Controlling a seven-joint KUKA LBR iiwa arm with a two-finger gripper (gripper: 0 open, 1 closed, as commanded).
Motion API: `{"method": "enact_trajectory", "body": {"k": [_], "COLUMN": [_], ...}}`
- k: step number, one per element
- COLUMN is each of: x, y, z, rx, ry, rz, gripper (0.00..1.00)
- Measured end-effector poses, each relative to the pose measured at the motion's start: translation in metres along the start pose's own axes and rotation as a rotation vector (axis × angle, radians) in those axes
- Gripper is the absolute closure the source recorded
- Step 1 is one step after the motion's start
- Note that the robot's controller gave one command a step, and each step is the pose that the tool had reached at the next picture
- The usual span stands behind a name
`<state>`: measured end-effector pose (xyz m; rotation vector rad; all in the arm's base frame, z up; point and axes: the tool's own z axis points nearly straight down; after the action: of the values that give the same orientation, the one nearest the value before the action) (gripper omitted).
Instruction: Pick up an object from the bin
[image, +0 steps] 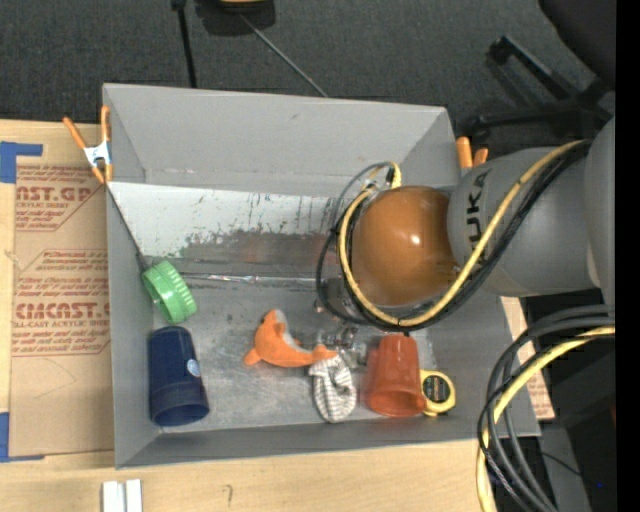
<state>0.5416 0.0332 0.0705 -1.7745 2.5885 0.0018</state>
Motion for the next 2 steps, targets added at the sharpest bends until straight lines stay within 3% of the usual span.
{"method": "enact_trajectory", "body": {"k": [2], "x": [0.001], "y": [0.003], "z": [-0.019], "rx": [-0.01], "ry": [0.005], "rz": [0.0], "gripper": [1.0]}}
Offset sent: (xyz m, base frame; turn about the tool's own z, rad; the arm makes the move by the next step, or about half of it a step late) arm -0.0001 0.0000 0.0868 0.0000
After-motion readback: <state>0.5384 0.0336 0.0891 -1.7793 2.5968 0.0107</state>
